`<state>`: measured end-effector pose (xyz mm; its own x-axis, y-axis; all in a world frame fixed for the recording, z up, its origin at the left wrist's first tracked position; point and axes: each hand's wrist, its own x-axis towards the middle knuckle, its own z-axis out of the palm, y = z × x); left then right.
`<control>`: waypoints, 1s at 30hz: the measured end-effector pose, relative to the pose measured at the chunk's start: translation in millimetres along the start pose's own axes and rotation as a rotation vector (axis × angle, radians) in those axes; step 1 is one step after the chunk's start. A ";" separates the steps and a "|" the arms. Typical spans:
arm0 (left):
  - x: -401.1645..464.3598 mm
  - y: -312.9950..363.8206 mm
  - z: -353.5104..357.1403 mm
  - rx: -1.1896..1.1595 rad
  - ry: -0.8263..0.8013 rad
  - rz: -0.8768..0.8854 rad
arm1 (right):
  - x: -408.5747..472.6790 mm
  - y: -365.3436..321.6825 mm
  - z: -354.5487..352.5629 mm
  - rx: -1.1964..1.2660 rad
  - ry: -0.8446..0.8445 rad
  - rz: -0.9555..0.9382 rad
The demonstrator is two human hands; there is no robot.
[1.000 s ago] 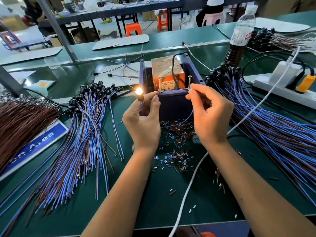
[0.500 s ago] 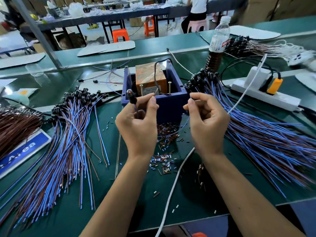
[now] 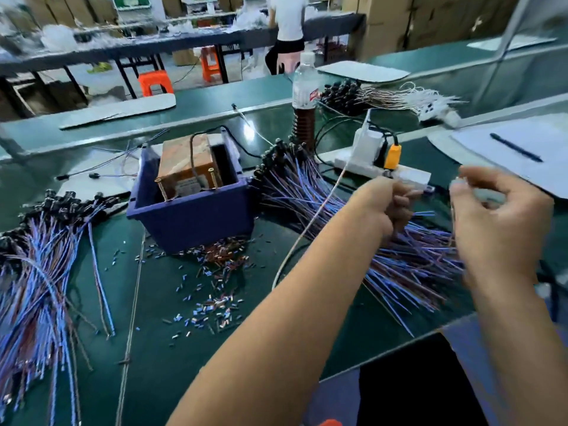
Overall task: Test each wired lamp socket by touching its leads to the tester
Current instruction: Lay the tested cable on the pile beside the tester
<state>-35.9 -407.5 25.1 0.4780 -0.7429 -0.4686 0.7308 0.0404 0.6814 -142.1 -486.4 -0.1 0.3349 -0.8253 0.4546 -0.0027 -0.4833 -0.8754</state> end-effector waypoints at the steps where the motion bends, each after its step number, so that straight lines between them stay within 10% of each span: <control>1: 7.7 0.9 1.2 -0.052 0.038 0.016 | 8.5 1.6 -9.9 -0.062 0.003 -0.001; 8: 28.5 21.0 -30.0 -0.264 0.265 0.205 | 2.0 -24.6 -7.4 -0.519 -0.129 -0.473; 12: 24.6 30.9 -39.7 -0.390 0.256 0.309 | -12.5 -28.0 39.5 -0.633 -0.619 -0.377; 17: 6.7 51.0 -54.3 -0.408 0.332 0.499 | -18.5 -25.3 63.5 -0.433 -0.620 -0.326; 24: -11.4 51.6 -105.3 1.096 1.026 0.706 | -27.7 -19.9 90.5 -0.554 -0.588 -0.384; 30: -22.0 36.7 -111.0 1.324 0.992 0.653 | -35.8 -13.1 96.0 -0.552 -0.562 -0.314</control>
<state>34.6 -315.5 -2.0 0.9549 -0.1637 0.2477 -0.2836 -0.7503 0.5972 -63.6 -422.4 -20.7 0.8152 -0.4320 0.3857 -0.2424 -0.8594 -0.4501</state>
